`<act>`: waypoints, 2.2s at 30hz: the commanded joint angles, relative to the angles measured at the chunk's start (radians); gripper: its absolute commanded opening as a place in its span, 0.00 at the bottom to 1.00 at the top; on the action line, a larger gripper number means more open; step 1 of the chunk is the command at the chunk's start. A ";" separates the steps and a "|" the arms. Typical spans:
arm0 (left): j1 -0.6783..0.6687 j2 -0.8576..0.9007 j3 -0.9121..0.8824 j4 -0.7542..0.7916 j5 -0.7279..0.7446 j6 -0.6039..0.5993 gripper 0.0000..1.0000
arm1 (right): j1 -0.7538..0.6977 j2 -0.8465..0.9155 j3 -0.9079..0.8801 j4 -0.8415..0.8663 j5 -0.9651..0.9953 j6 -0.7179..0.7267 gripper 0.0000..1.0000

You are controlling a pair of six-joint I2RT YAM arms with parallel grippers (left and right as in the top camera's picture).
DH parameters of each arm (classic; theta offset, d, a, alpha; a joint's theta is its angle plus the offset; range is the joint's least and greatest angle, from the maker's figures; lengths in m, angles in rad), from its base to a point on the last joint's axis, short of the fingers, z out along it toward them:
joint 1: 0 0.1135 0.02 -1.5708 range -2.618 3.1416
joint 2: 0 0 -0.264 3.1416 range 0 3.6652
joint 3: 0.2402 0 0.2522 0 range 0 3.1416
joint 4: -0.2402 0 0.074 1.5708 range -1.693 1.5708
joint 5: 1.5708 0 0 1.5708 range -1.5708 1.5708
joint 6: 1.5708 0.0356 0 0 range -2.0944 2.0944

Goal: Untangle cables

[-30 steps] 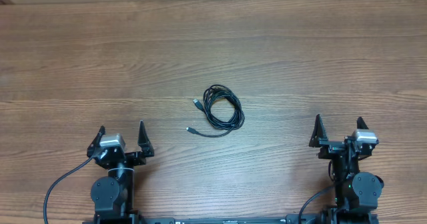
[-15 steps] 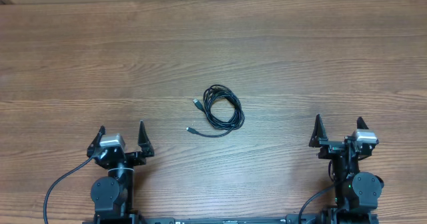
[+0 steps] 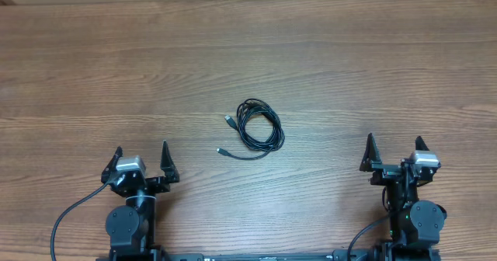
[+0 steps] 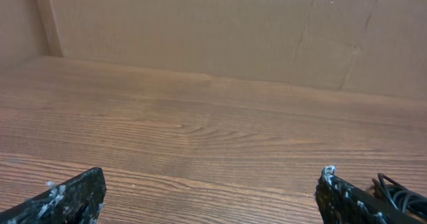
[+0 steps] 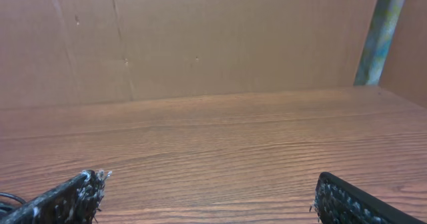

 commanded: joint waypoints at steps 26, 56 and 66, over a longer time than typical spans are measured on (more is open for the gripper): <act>0.006 -0.010 -0.004 0.001 0.007 -0.010 1.00 | -0.003 -0.008 -0.010 0.005 0.006 -0.005 1.00; 0.005 -0.010 0.175 0.109 0.120 -0.060 1.00 | -0.001 -0.006 0.208 0.094 -0.018 -0.001 1.00; 0.005 0.037 0.645 -0.219 0.115 -0.063 1.00 | -0.001 0.090 0.679 -0.280 -0.043 -0.005 1.00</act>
